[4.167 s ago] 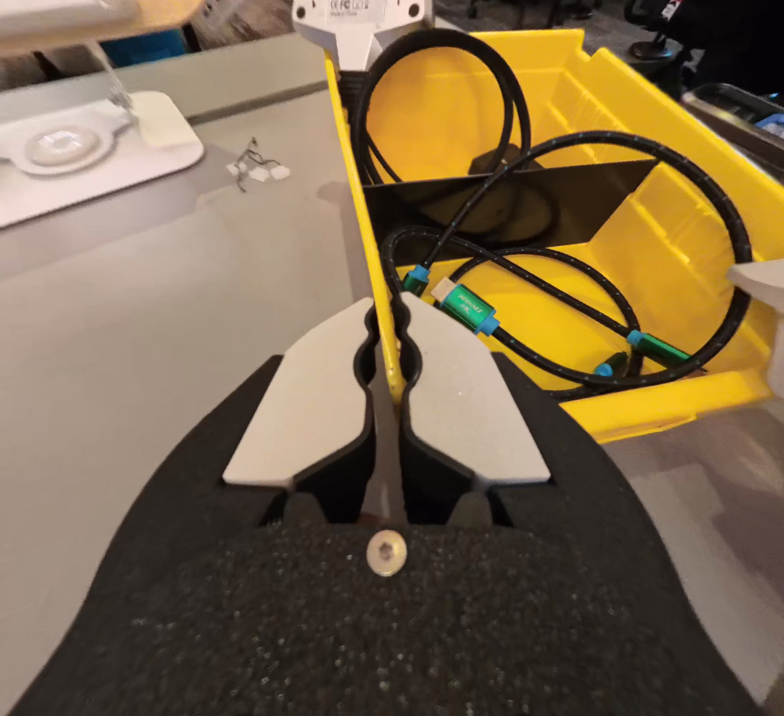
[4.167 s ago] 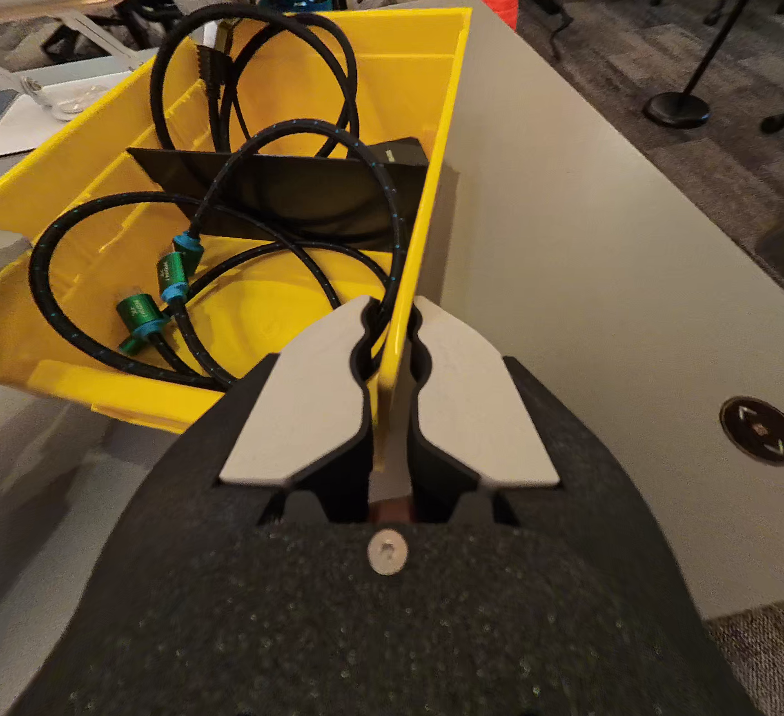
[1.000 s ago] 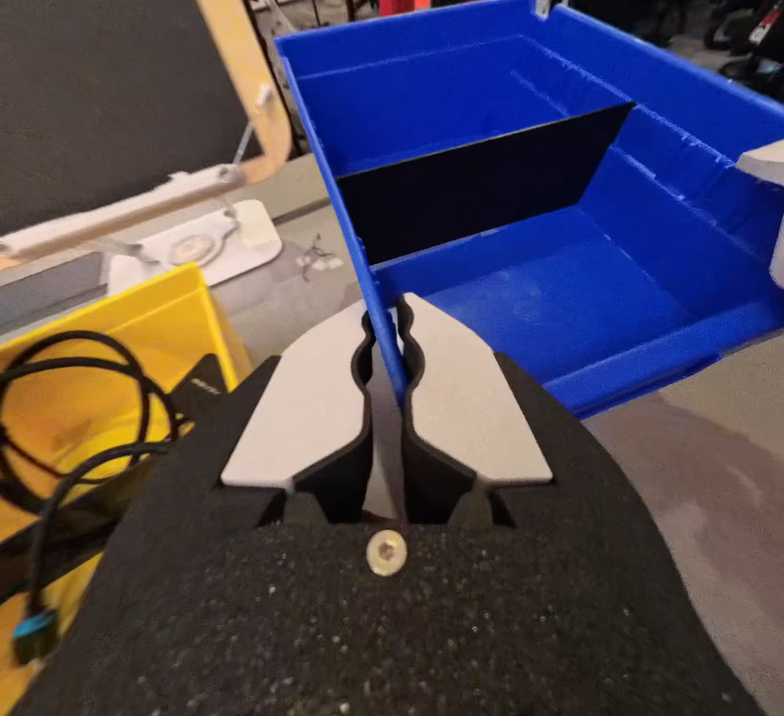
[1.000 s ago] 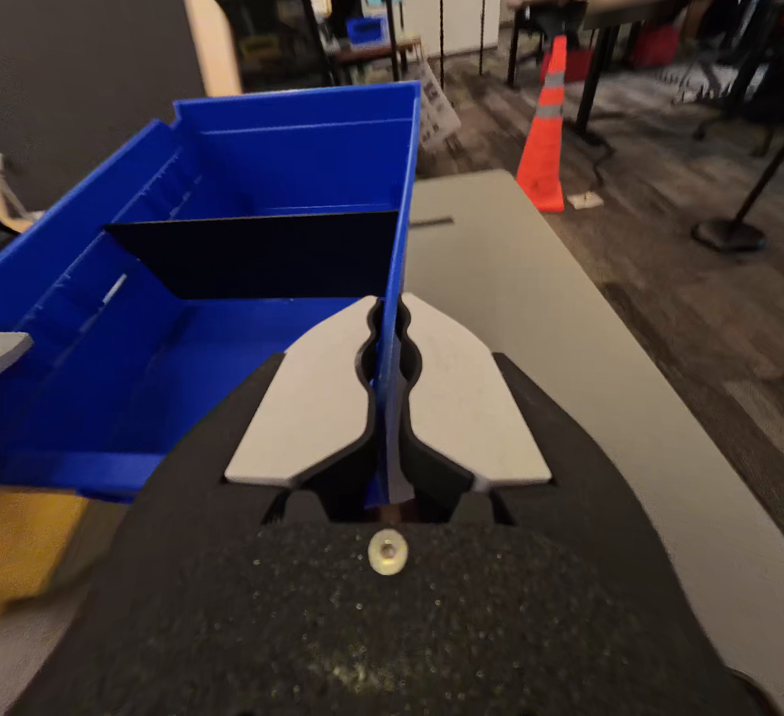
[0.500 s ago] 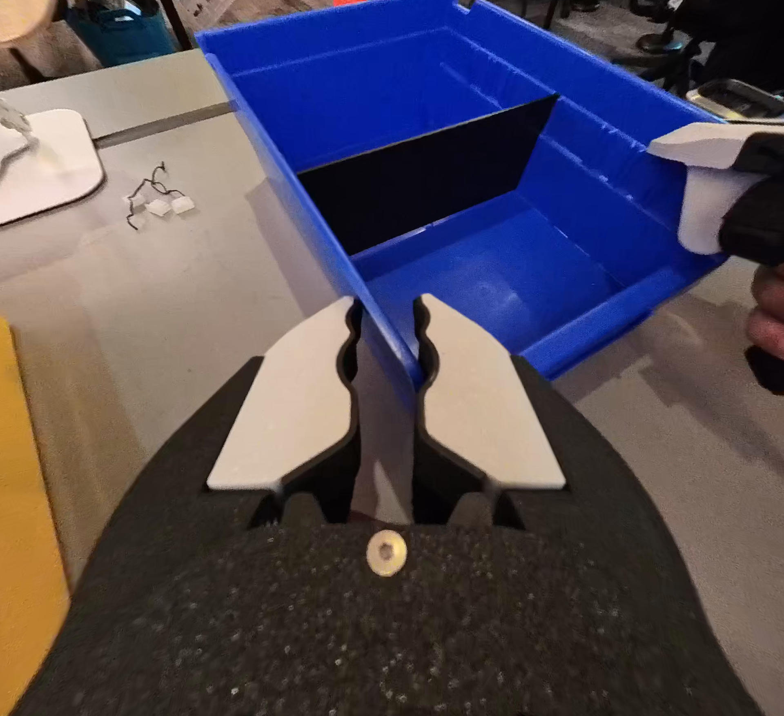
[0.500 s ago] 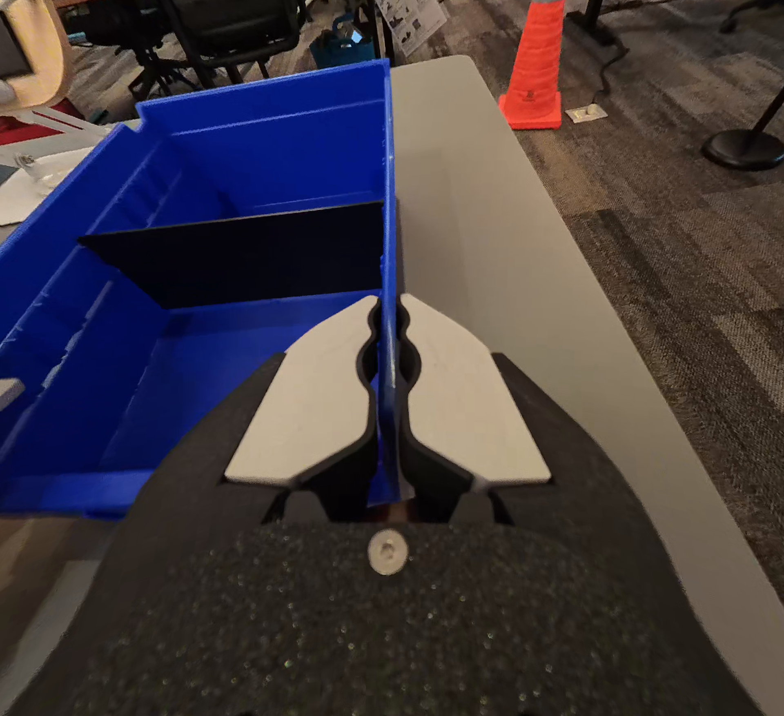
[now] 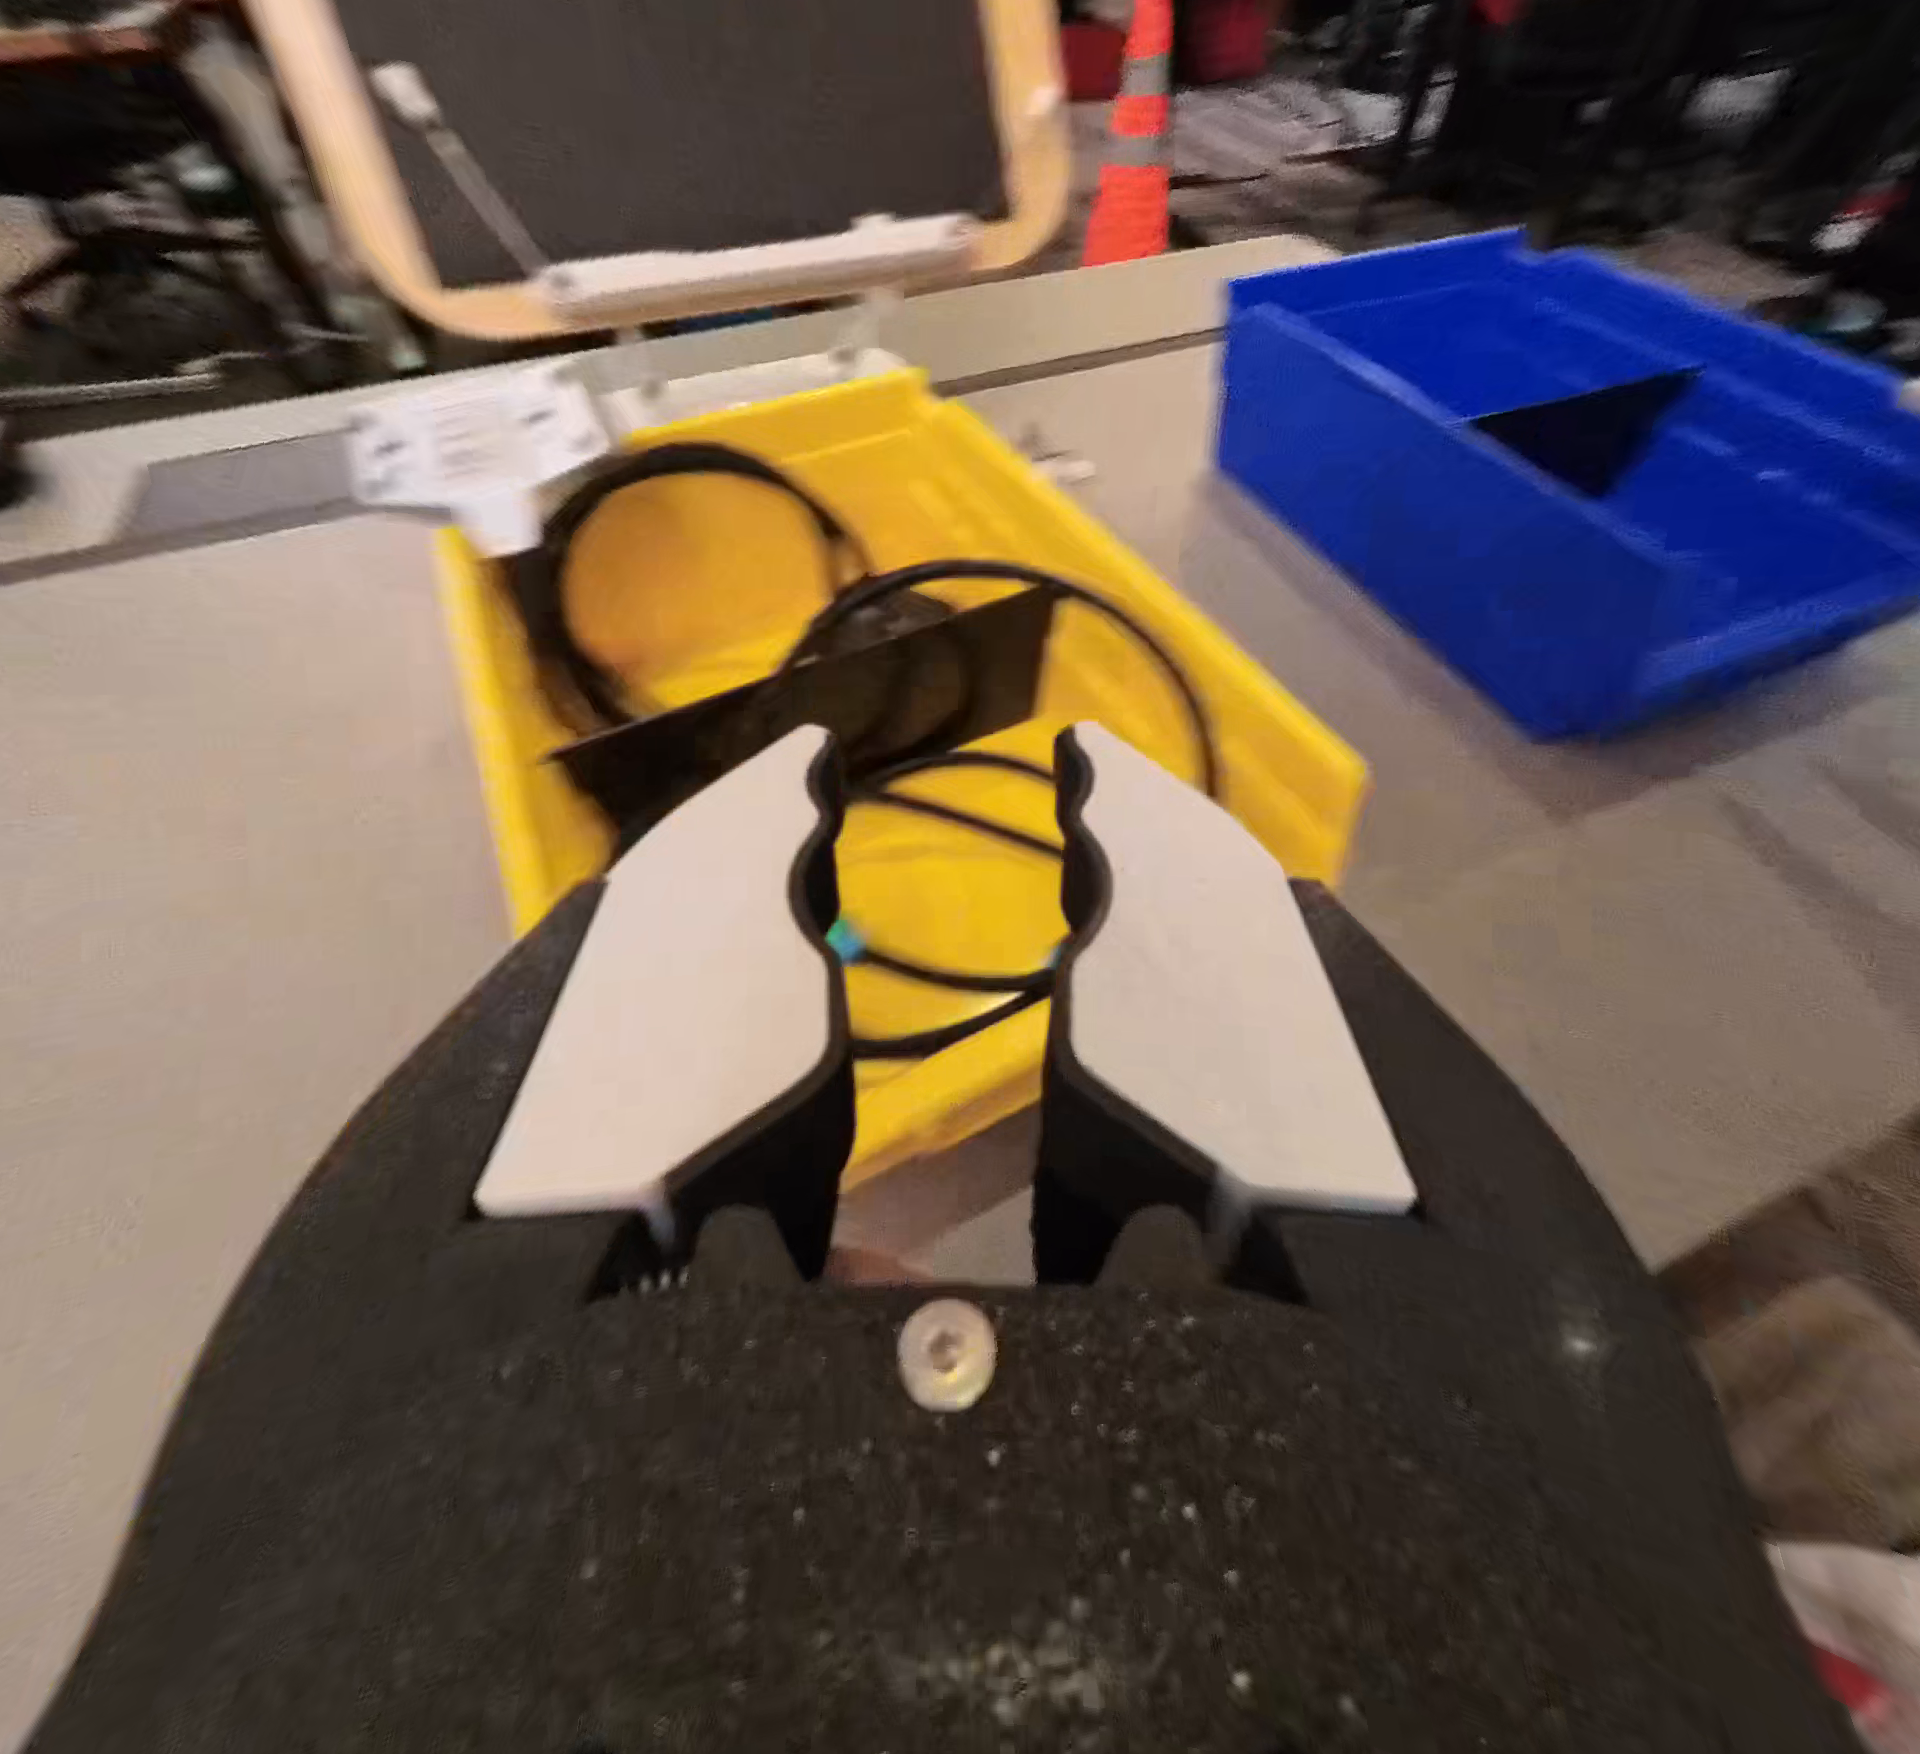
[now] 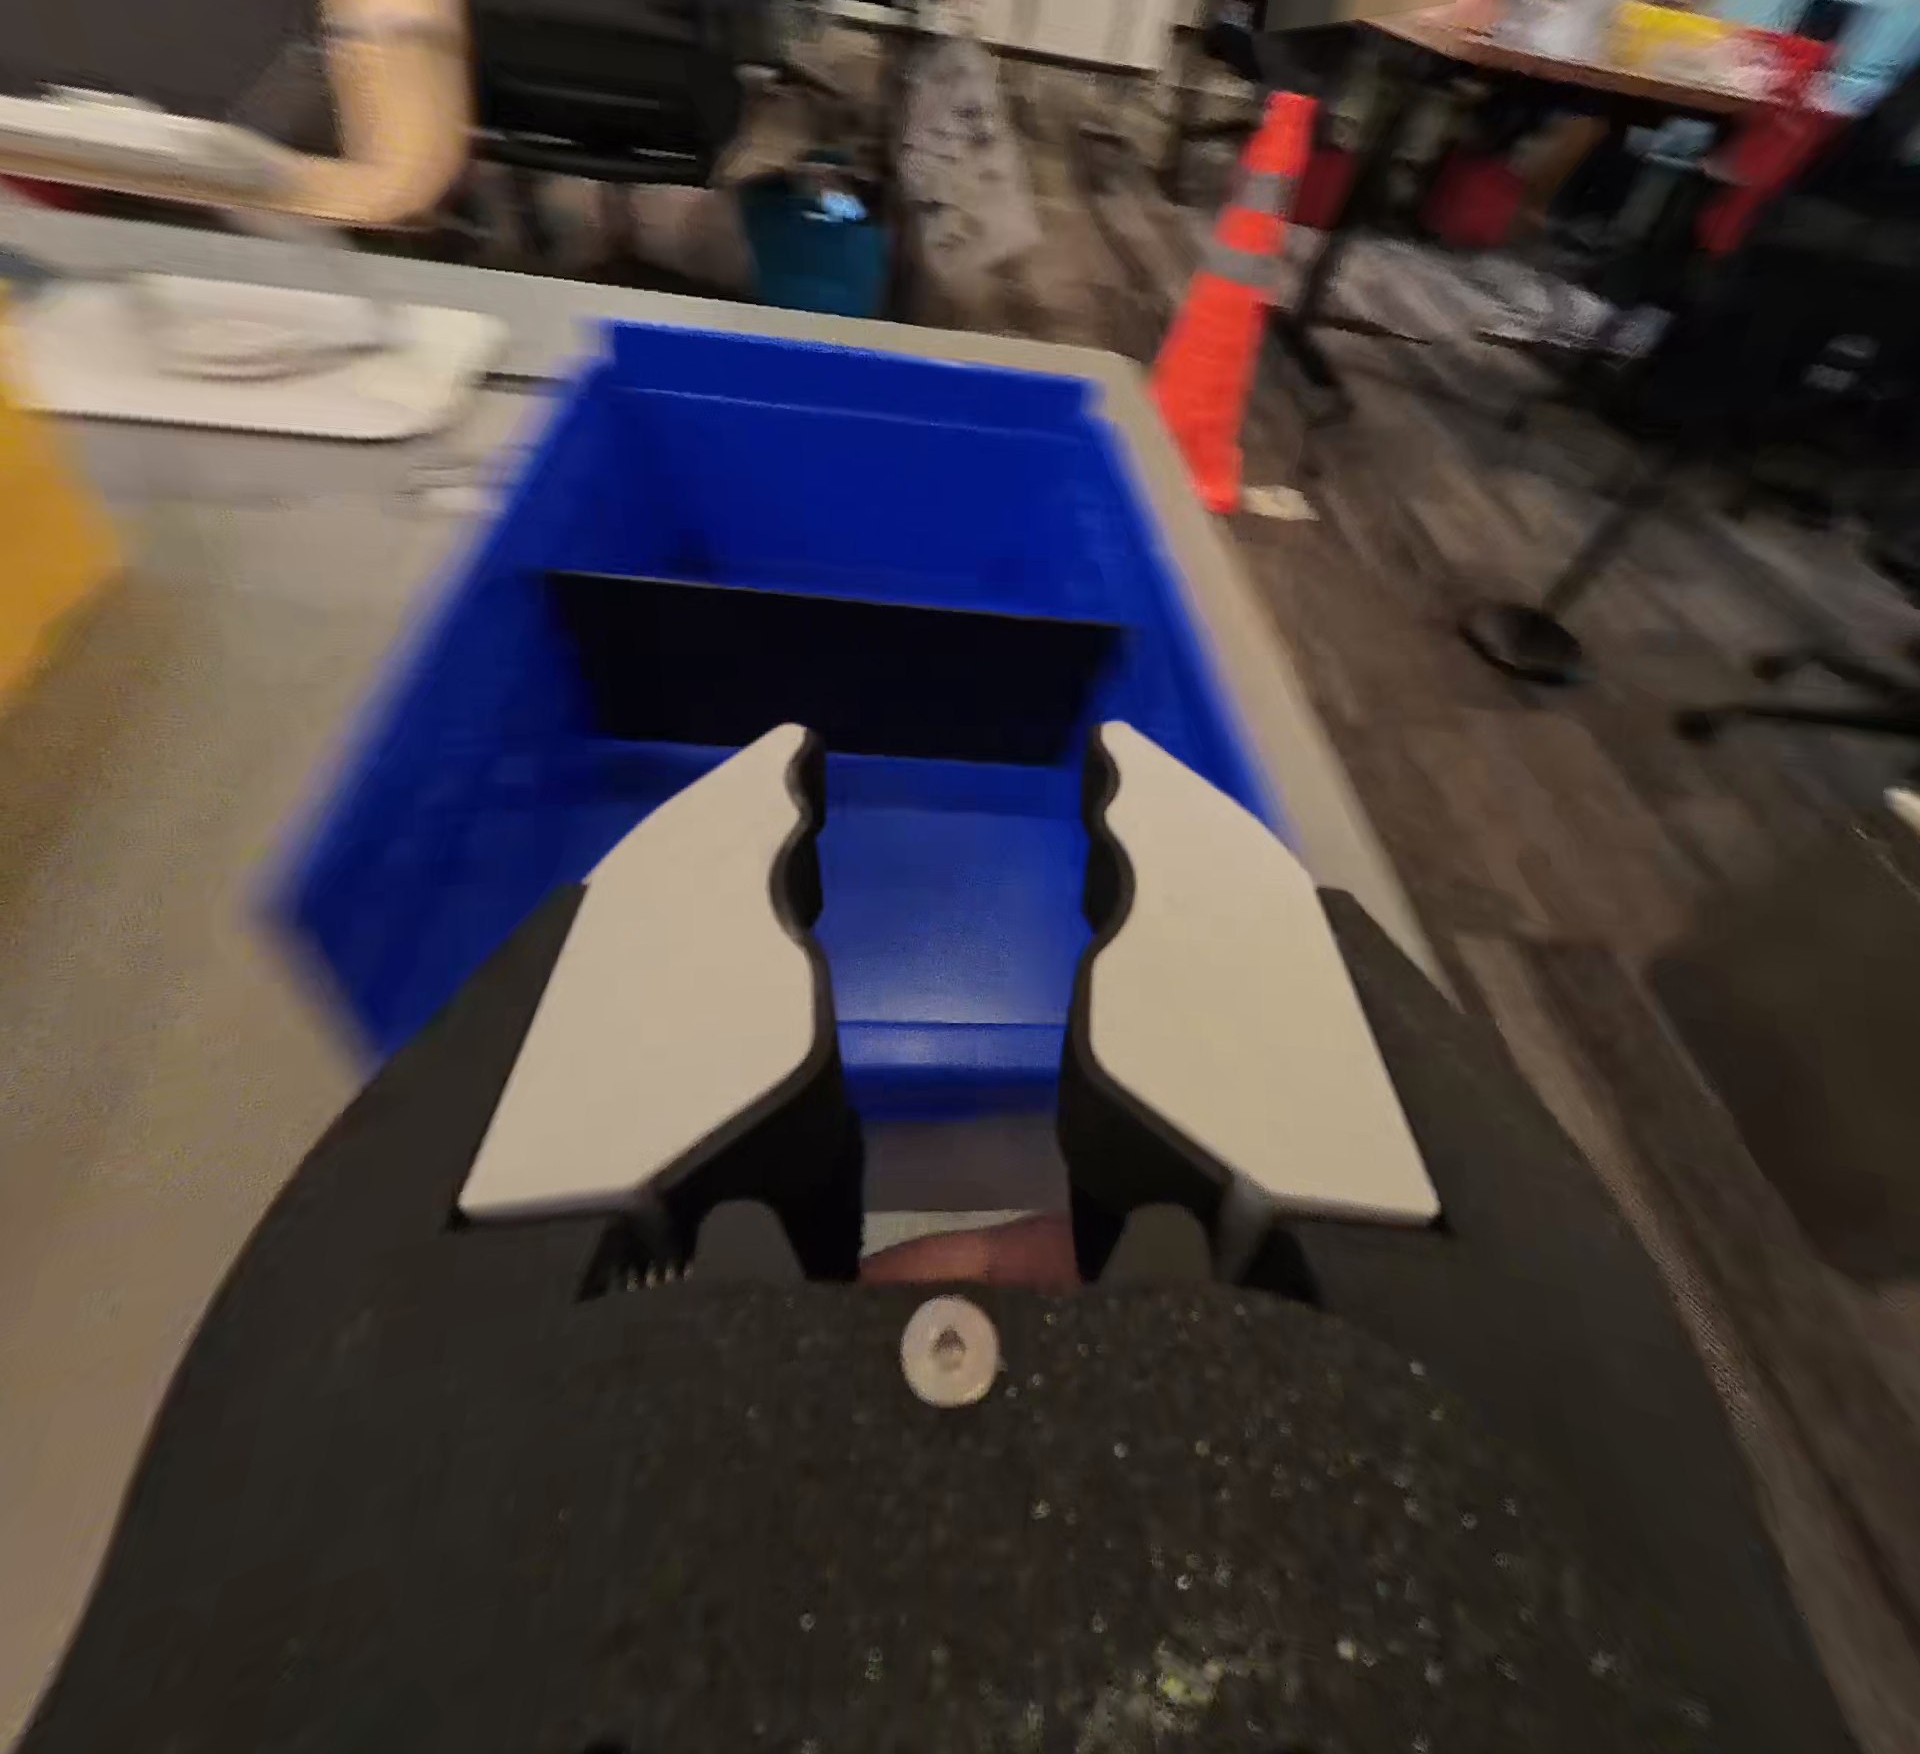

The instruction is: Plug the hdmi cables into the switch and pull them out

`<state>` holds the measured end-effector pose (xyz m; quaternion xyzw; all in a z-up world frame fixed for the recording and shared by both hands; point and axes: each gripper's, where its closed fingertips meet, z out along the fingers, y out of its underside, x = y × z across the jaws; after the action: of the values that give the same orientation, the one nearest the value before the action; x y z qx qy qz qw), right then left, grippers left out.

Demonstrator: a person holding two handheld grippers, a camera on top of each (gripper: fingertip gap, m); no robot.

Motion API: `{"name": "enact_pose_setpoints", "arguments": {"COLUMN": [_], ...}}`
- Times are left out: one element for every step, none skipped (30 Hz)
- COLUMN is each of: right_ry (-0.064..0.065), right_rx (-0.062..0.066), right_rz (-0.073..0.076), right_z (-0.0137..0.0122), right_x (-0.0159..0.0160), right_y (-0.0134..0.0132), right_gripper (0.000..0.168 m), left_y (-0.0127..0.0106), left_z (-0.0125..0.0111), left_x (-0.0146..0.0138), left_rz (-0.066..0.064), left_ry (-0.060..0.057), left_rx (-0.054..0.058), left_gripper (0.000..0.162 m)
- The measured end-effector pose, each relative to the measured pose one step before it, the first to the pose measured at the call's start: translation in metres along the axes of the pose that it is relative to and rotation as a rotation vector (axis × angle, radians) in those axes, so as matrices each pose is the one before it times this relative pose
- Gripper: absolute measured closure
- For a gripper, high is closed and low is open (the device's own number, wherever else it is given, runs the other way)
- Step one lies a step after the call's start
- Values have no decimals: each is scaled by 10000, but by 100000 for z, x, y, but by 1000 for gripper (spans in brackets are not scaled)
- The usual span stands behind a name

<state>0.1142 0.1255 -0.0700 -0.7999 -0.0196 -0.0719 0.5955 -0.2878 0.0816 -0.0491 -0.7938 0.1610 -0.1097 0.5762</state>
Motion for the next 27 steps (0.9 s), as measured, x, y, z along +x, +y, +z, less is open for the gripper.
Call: {"name": "enact_pose_setpoints", "arguments": {"right_ry": [-1168,-1542,-1560,-1358,-977,-645,-277,226,654,445,173,527,465,540,611,467,161,-140,-35,-59,-101,-37,70,44,-46,-38,-111], "right_rx": [26,-168,-299,-238,-91,-111,-386,-316,16,198,182,-9,-123,-158,-249,-106,82,144,115,160,130,86,126,159,121,57,10], "right_rz": [-29,152,333,411,364,325,154,66,232,371,410,363,164,-108,-334,-394,-182,58,-11,-56,-83,-168,-170,-60,14,-90,-199], "right_z": [-724,-172,543,1203,1678,1857,1790,1509,1090,701,562,536,330,17,-57,-29,71,135,318,475,691,888,981,1004,981,1002,982], "right_x": [-4107,-4943,-5130,-4715,-3778,-2824,-1773,-605,331,299,56,579,309,155,-38,-409,-844,-1253,-1370,-1670,-1873,-1864,-1712,-1636,-1662,-1570,-1488], "right_y": [-597,-145,332,586,723,1002,1325,1018,403,40,-2,155,58,-99,-6,-29,-131,-231,-178,-292,-287,-271,-370,-428,-394,-280,-162], "right_gripper": [122,123,120,115,113,113,109,103,106,121,140,148,150,152,154,154,154,154,154,154,154,154,154,154,154,154,154], "left_y": [1095,1398,1691,1675,1083,335,146,388,498,453,556,625,-87,-107,-91,-166,-215,111,50,-81,-306,-478,-545,-520,-526,-451,-307], "left_z": [-1029,-418,133,504,687,596,615,750,764,769,766,602,124,-99,-233,-282,-508,-160,-68,-1,21,20,127,244,264,242,253], "left_x": [-3232,-2884,-2245,-1465,-554,228,482,627,662,472,442,403,-88,-231,-364,-721,-1402,-1506,-1630,-1949,-2143,-2085,-1820,-1994,-1899,-1790,-1719], "left_rz": [42,35,55,48,1,-112,-244,-220,-99,-31,-98,-164,-394,-143,111,273,449,240,-206,-371,-288,-124,200,426,253,136,84], "left_ry": [-952,-812,-570,-300,51,366,376,373,344,256,265,369,123,53,-45,-283,-609,-408,-154,-180,-212,-183,-134,-155,-67,-31,-81], "left_rx": [-219,-249,-406,-501,-259,81,-47,-299,-401,-308,-252,-311,103,-105,-5,242,261,-48,-32,104,165,181,135,85,123,78,-17], "left_gripper": [122,122,120,115,107,103,108,109,109,109,118,128,133,138,143,147,154,156,157,158,159,159,159,159,159,159,159]}}
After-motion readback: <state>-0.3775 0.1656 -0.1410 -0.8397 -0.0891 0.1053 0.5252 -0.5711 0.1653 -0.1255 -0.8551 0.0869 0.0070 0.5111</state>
